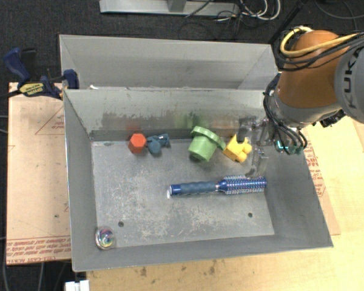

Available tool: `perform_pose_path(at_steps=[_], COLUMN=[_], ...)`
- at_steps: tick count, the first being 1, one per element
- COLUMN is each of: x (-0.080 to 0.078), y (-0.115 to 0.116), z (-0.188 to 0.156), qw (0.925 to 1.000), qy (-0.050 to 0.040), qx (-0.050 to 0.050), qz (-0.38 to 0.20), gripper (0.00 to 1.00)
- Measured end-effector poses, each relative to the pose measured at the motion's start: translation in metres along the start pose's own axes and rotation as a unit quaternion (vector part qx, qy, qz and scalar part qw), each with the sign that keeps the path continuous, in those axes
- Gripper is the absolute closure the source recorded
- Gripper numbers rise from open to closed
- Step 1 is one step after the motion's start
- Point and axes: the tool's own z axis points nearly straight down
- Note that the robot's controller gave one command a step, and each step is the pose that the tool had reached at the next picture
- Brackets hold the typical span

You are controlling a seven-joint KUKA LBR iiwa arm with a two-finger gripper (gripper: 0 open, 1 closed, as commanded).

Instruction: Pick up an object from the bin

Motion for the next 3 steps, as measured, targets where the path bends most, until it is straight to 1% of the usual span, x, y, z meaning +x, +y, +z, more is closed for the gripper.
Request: perform_pose_path(at_steps=[1,2,3], x=[0.042,0.039,0.042], y=[-0.005,-0.005,-0.002], z=[0.116,0.111,-0.023], qw=[1.0000,1.0000,0.9995], qy=[0.0013,-0.0030,-0.0075], qx=[0.000,0.000,0.001], qz=[-0.001,-0.003,-0.031], gripper=[0.00,1.00,1.00])
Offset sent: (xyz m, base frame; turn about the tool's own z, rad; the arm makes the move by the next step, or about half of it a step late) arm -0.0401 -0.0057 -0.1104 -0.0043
